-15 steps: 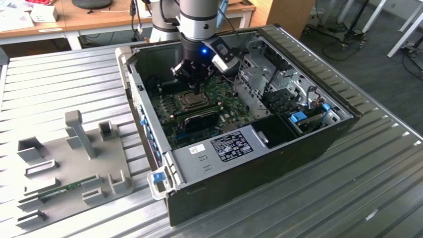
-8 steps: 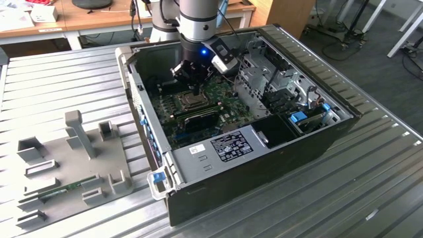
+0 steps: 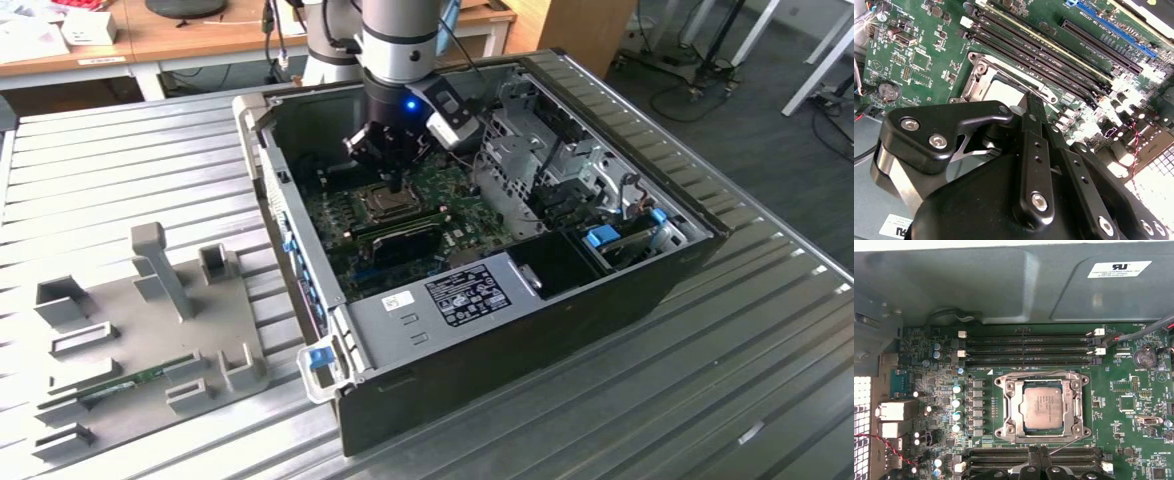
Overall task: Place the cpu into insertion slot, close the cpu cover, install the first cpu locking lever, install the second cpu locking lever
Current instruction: 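Install the second cpu locking lever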
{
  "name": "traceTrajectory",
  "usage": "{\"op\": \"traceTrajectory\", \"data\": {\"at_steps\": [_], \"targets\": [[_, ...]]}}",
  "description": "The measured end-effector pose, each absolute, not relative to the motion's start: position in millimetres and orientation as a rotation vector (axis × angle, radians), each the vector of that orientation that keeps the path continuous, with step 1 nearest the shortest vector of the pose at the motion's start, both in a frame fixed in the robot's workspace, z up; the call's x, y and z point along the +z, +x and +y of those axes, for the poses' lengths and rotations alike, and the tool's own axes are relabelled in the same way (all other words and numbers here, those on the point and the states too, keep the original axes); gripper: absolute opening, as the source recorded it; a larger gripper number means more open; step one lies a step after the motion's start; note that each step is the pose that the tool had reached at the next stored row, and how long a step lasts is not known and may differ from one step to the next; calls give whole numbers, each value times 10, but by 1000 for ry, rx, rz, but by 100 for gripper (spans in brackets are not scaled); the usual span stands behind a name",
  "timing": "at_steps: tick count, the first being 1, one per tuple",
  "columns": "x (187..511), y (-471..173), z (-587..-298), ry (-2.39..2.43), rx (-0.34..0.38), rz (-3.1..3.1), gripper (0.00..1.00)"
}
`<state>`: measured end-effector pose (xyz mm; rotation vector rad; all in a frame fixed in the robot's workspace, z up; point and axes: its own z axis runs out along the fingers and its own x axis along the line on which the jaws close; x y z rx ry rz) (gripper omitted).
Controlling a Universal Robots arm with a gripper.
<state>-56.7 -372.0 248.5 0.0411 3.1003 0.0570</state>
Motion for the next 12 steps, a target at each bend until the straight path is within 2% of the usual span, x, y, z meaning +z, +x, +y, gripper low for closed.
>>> {"op": "traceTrajectory", "data": {"at_steps": [12], "targets": [[2470, -594, -3721, 41, 57, 3100, 11]]}}
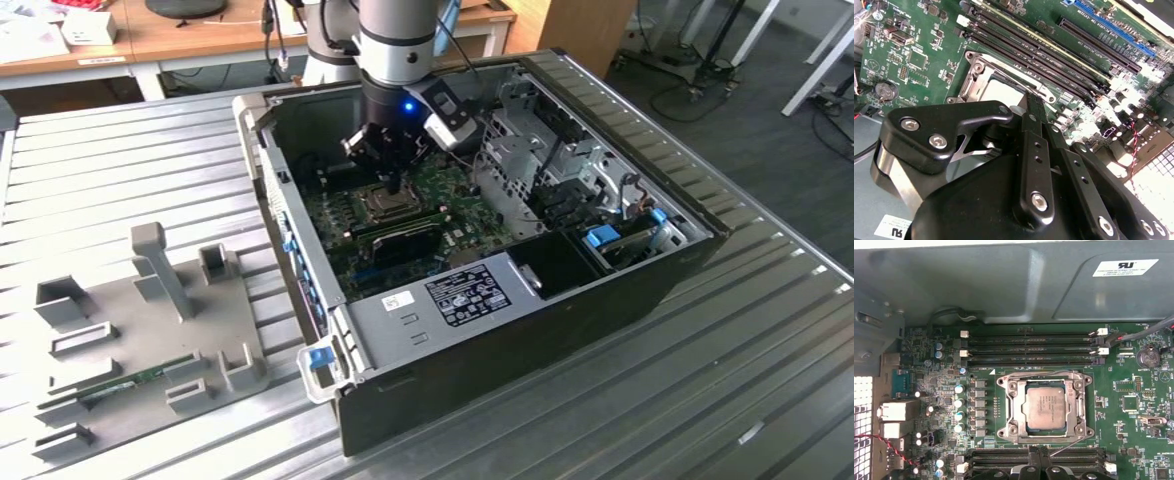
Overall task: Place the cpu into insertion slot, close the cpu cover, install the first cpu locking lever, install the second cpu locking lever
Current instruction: 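Install the second cpu locking lever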
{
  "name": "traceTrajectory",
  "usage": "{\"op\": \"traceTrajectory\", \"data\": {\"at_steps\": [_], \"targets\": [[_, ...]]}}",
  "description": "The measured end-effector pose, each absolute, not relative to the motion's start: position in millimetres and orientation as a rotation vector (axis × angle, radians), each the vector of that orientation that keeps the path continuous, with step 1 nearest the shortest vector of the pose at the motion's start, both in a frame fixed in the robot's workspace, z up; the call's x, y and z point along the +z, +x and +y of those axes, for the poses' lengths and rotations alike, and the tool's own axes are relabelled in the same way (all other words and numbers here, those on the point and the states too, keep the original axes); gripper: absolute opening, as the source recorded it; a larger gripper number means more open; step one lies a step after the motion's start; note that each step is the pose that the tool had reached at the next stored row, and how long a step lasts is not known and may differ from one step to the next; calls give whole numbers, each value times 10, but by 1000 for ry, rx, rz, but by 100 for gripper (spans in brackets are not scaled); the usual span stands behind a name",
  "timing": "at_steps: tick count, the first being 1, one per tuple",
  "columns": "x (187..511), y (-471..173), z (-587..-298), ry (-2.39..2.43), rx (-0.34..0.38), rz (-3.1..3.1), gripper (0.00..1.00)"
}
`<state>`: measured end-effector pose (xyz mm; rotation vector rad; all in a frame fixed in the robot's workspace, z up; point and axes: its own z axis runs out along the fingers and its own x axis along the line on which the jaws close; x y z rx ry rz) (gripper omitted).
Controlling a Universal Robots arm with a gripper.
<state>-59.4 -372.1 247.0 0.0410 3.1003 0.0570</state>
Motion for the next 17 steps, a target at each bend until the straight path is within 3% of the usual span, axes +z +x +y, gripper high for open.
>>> {"op": "traceTrajectory", "data": {"at_steps": [17], "targets": [[2349, -673, -3728, 41, 57, 3100, 11]]}}
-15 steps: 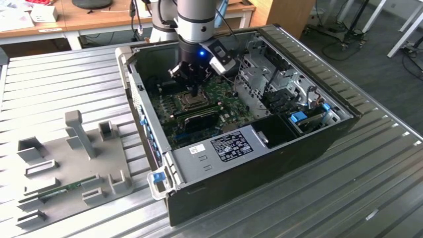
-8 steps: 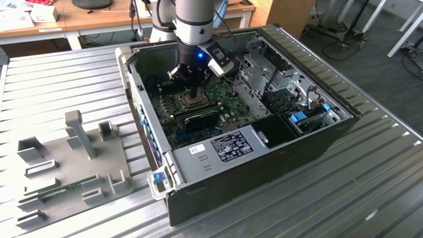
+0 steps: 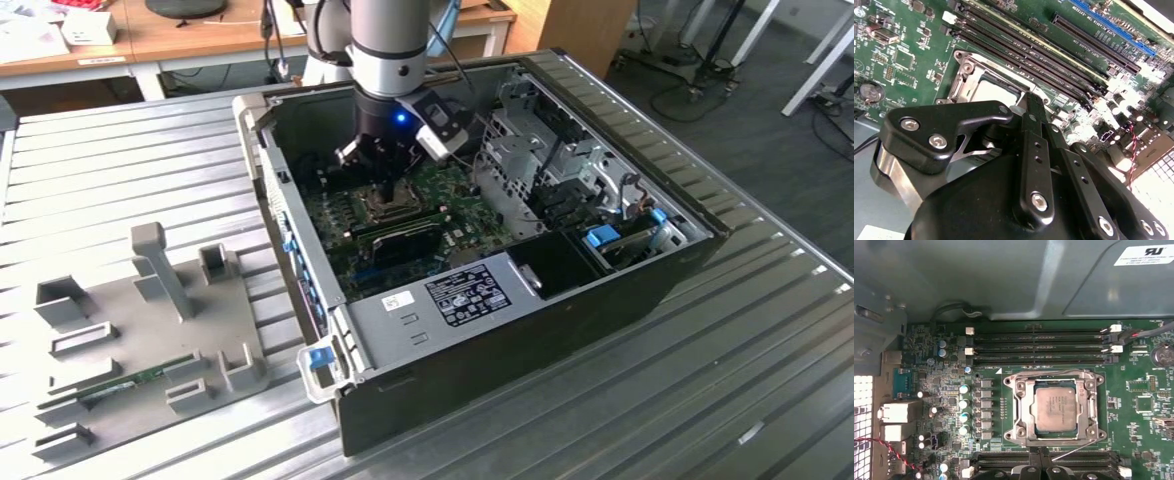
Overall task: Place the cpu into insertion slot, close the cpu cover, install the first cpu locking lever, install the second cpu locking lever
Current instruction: 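Install the second cpu locking lever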
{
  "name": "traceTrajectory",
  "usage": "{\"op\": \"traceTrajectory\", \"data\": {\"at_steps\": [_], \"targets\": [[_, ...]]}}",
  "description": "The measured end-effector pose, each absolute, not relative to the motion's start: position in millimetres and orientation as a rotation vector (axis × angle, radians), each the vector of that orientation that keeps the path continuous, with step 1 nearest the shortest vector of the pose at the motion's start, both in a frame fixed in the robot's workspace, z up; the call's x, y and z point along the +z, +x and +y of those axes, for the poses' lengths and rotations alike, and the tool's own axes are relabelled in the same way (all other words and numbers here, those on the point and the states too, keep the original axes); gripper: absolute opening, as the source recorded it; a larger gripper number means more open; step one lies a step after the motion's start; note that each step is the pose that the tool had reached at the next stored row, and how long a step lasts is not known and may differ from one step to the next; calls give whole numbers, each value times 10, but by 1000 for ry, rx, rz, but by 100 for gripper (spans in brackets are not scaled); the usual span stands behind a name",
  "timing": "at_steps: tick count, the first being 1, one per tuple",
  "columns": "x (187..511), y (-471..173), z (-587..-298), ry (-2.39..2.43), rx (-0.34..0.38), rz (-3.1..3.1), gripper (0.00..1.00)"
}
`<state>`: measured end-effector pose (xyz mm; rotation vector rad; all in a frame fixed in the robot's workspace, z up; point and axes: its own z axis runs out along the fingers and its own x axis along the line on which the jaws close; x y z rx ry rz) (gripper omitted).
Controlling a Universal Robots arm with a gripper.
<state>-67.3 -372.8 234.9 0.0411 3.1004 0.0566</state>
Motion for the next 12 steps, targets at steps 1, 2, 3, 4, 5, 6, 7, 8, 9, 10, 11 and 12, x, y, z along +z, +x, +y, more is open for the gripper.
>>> {"op": "traceTrajectory", "data": {"at_steps": [1, 2, 3, 4, 5, 6, 7, 8, 9, 10, 11, 12], "targets": [[2337, -679, -3728, 41, 57, 3100, 11], [2324, -686, -3728, 41, 56, 3100, 11], [2310, -691, -3729, 41, 56, 3100, 11], [2294, -693, -3730, 41, 56, 3100, 11], [2280, -694, -3731, 41, 56, 3101, 11], [2266, -696, -3731, 41, 56, 3101, 11], [2254, -698, -3732, 41, 55, 3101, 11], [2244, -699, -3731, 41, 55, 3101, 11], [2241, -699, -3731, 41, 53, 3101, 11], [2241, -699, -3731, 41, 50, 3101, 11], [2241, -699, -3732, 41, 49, 3101, 11], [2241, -700, -3732, 41, 49, 3101, 11]]}}
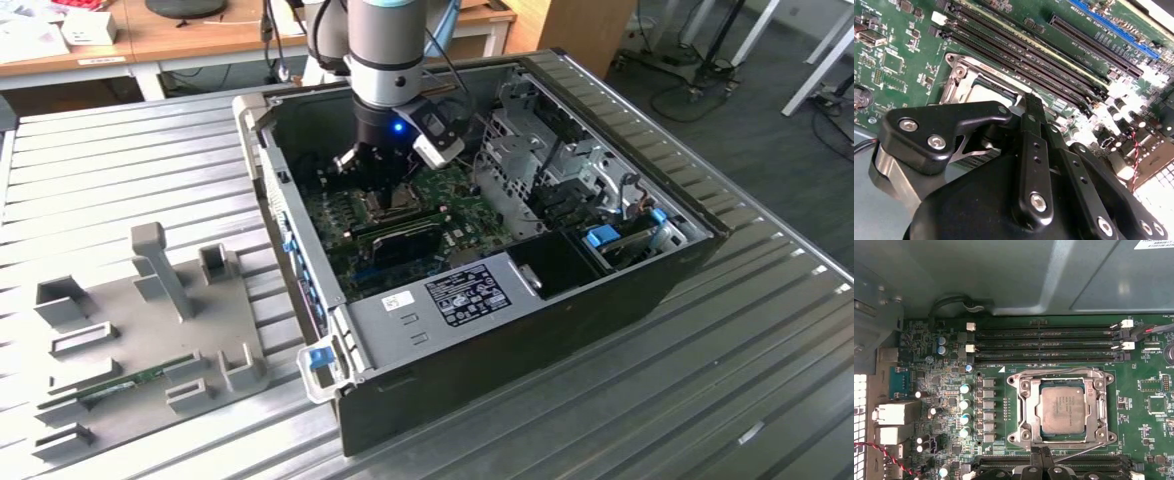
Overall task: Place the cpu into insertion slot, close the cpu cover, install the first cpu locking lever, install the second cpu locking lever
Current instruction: 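Install the second cpu locking lever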
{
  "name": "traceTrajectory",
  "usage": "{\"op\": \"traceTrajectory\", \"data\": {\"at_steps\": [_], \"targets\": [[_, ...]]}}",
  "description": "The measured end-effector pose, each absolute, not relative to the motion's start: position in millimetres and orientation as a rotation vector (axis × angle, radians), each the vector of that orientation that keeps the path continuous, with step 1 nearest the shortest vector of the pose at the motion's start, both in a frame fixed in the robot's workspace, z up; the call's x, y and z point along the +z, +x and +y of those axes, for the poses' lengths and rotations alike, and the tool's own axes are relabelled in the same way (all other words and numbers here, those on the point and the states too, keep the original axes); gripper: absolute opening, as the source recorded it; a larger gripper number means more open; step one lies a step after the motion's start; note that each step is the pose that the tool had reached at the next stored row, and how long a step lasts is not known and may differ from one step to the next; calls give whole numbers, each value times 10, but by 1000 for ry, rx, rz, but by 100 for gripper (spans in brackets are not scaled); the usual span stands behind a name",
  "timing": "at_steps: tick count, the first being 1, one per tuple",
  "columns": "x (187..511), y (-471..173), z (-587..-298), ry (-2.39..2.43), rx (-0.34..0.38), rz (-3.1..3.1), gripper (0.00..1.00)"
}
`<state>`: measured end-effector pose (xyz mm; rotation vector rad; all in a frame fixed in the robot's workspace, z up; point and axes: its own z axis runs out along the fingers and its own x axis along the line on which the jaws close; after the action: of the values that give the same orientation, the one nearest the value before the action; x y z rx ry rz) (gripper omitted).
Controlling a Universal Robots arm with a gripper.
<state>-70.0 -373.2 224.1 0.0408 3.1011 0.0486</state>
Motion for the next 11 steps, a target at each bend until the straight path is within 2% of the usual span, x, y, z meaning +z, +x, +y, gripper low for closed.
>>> {"op": "traceTrajectory", "data": {"at_steps": [11], "targets": [[2208, -716, -3732, 41, 49, 3101, 11]]}}
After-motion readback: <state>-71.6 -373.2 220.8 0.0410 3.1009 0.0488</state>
